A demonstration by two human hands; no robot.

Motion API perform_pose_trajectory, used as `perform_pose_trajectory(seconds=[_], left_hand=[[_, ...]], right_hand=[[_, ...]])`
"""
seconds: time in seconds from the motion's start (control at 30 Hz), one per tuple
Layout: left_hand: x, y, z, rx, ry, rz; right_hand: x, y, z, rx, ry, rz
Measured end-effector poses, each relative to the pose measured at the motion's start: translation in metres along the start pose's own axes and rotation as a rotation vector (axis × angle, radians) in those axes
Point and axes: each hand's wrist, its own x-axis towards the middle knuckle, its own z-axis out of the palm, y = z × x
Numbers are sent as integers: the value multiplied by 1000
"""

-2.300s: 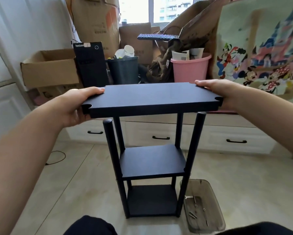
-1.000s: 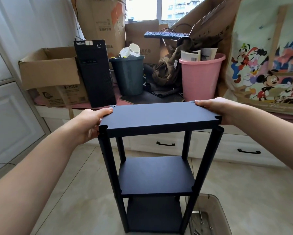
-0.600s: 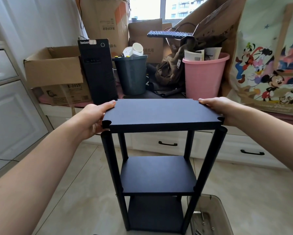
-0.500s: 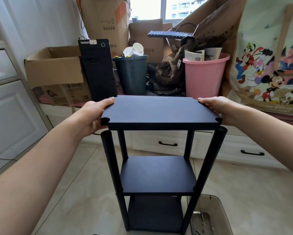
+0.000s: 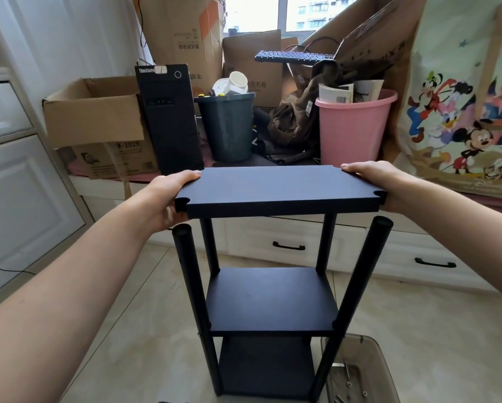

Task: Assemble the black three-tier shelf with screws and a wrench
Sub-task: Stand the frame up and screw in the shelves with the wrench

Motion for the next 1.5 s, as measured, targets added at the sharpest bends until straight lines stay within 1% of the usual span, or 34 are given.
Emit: perform_pose_trajectory(seconds=[0.1, 0.17, 0.27, 0.37, 0.57, 0.7, 0.9, 0.97, 1.07, 1.17, 1.3, 1.4, 1.5], left_hand=[[-2, 2, 2, -2, 3, -14], [-3, 4, 3, -25, -13, -36], [-5, 6, 4, -30, -38, -69], [-6, 6, 5, -38, -59, -88], [-11, 6, 5, -129, -129, -83], [-14, 3, 5, -76, -116, -43], [-14, -3, 4, -127, -129, -42], [-12, -4, 1, -131, -128, -45], [-9, -5, -6, -143, -129, -45], [-9, -9, -7, -101, -142, -34], [-11, -16, 0, -93, -115, -15], [-10, -16, 0, -97, -108, 5], [-8, -18, -1, -94, -103, 36]], right_hand=[[-1, -2, 2, -32, 35, -6], [-2, -3, 2, -3, 31, 15], [-2, -2, 3, 79, -28, 61], [-3, 0, 3, 110, -73, 90], [-6, 2, 0, 162, -114, 119], [-8, 2, -1, 175, -137, 125], [-9, 4, -3, 224, -188, 148], [-8, 3, 0, 206, -194, 144], [-5, 3, 4, 141, -171, 131], [-2, 6, 2, 148, -154, 93], [1, 12, 0, 131, -115, 32], [3, 15, 2, 98, -50, -6], [7, 19, 5, -4, 25, -24]])
